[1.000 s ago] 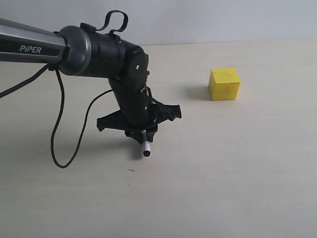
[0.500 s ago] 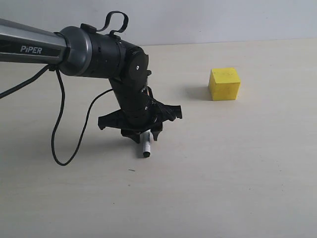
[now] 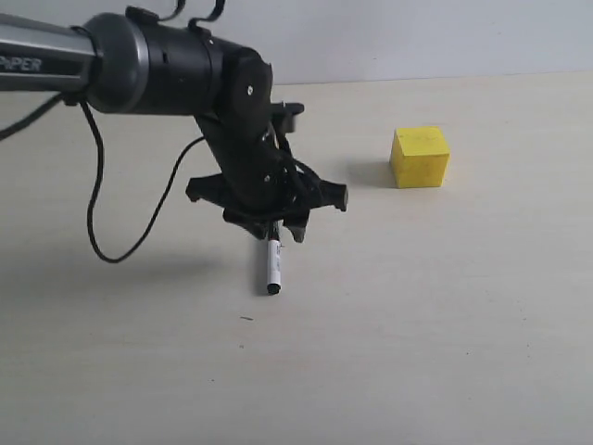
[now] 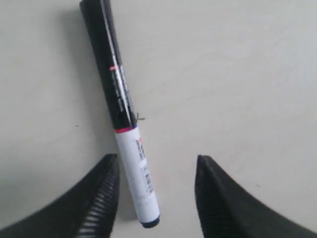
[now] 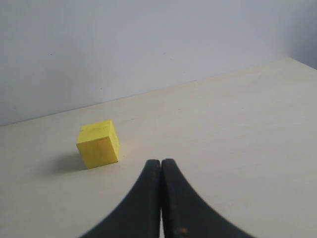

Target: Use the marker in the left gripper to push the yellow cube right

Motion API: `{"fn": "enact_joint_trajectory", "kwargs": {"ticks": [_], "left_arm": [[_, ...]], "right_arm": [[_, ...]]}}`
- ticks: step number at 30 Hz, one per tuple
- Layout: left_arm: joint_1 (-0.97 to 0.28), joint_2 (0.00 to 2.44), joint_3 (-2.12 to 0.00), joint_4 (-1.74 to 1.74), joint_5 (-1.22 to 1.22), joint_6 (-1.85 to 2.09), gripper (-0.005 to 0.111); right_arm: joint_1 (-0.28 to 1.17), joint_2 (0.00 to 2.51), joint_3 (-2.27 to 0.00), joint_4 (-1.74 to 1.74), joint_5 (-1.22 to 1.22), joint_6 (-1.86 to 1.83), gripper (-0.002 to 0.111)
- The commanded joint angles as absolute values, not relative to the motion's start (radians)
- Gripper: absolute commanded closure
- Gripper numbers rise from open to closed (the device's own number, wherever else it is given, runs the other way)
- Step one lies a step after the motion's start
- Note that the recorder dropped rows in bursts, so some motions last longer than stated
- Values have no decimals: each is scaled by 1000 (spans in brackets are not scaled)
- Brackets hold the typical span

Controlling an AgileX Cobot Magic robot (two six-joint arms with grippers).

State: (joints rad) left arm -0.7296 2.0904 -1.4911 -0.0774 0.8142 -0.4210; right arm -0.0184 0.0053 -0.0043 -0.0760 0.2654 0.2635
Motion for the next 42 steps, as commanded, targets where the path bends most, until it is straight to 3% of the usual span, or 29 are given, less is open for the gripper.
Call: {"fn": "enact_joint_trajectory", "kwargs": {"ticks": [1,3,6,12,20,35,42], "left_arm": [[-726,1963,-1480,-63,829,-361,90],[-726,1890,-1453,-63,815,-320,106],[-741,1757,-1341,-63,742,-242,107],[-779,1380,-881,-65,255,-210,107],[-779,998,-587,-65,623,-219,107],[-769,943,-558,-37,671,-78,107],[-537,843,-557,-37,671,-45,107]], "right_arm": [[-18,0,0,-77,261,262,108],[-18,0,0,-77,261,262,108],[-18,0,0,-77,261,262,108],[-18,0,0,-77,261,262,108],[-18,0,0,-77,261,262,108],[-18,0,0,-77,253,262,108],[-18,0,0,-77,253,262,108]]}}
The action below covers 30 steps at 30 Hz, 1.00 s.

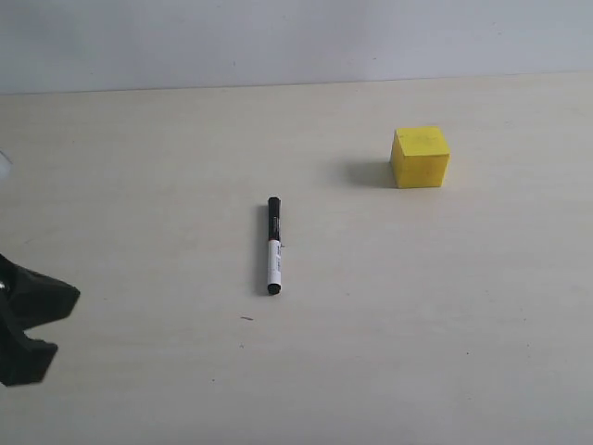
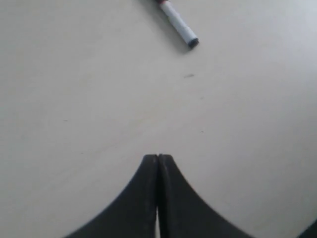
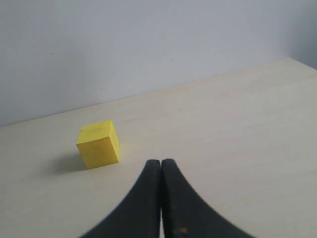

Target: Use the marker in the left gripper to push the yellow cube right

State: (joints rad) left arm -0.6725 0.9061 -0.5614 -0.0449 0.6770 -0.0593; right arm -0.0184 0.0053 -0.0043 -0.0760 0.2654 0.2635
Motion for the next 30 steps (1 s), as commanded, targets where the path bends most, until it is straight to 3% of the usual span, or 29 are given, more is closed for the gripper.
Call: {"fn": "enact_joint_trajectory", "kwargs": {"ticks": [1,7,9,20,30], "left_arm": [[-487,820,-557,-37,671,-45,107],[-196,617,-557,0,663,0,107],[-161,544,-554,14,661,29,107],[-151,85,-477,14,533,22,107],[-151,63,-477,14,535,22,107]], "right_arm": [[-18,0,0,-77,253,262,108],[-18,0,0,-77,253,262,108],[-18,0,0,-77,253,262,108],[-18,0,0,-77,253,262,108],[-18,0,0,-77,253,262,108]]}}
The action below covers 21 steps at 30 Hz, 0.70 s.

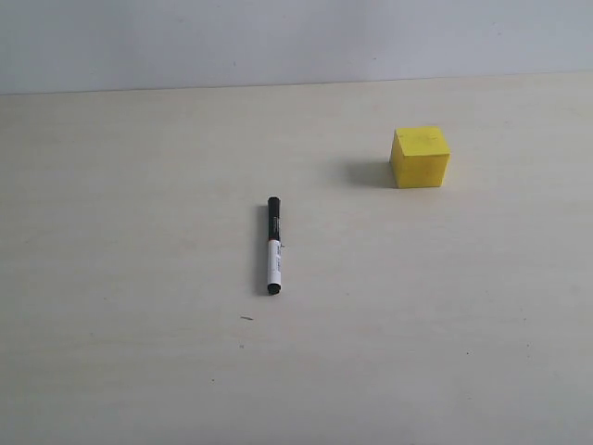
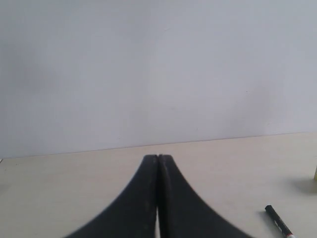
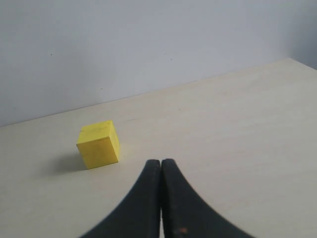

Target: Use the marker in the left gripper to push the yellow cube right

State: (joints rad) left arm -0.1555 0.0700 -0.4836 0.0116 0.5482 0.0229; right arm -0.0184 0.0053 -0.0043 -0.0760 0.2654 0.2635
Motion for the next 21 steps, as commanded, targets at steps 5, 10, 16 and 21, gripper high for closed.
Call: {"fn": "enact_joint_trajectory", "kwargs": {"ticks": [5,10,16,21], "left_arm": [[-151,58,-463,14,521,22,107],[-151,25,-297,14,300,22,107],[-151,0,-58,14,120,22,107],[-151,0,0,16,124,22,107]], "right_arm": [[-18,0,0,-77,253,262,108],[-18,0,0,-77,253,262,108],[-18,0,0,-77,253,262,108],[-18,0,0,-77,260,262,108]]}}
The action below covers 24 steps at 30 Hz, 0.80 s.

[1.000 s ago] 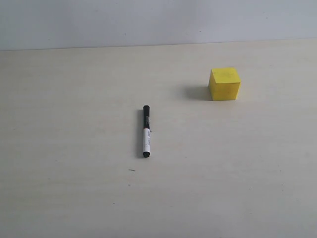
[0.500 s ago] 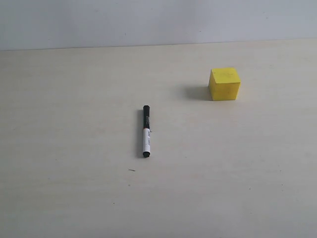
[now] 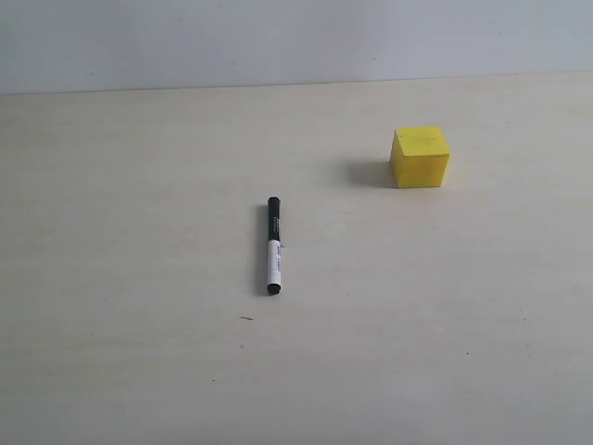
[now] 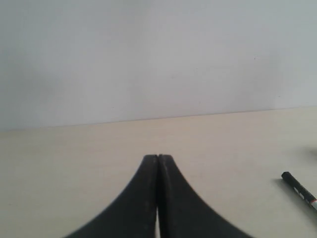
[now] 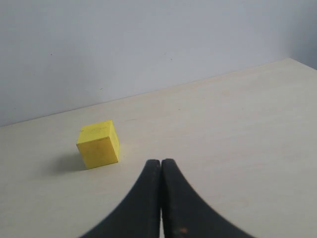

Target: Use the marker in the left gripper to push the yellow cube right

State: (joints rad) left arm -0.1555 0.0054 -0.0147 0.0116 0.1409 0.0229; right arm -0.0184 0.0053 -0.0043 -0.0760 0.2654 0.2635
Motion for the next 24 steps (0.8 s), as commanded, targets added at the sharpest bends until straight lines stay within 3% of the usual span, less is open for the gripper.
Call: {"fn": "enact_joint_trajectory", "kwargs": {"ticks": [1,24], "left_arm": [[-151,0,0,16,152,22,107],[-151,0,0,14,317,22,107]], "right_arm": [[-18,0,0,-77,260,262,108],[-18,0,0,-77,260,262,108]]}}
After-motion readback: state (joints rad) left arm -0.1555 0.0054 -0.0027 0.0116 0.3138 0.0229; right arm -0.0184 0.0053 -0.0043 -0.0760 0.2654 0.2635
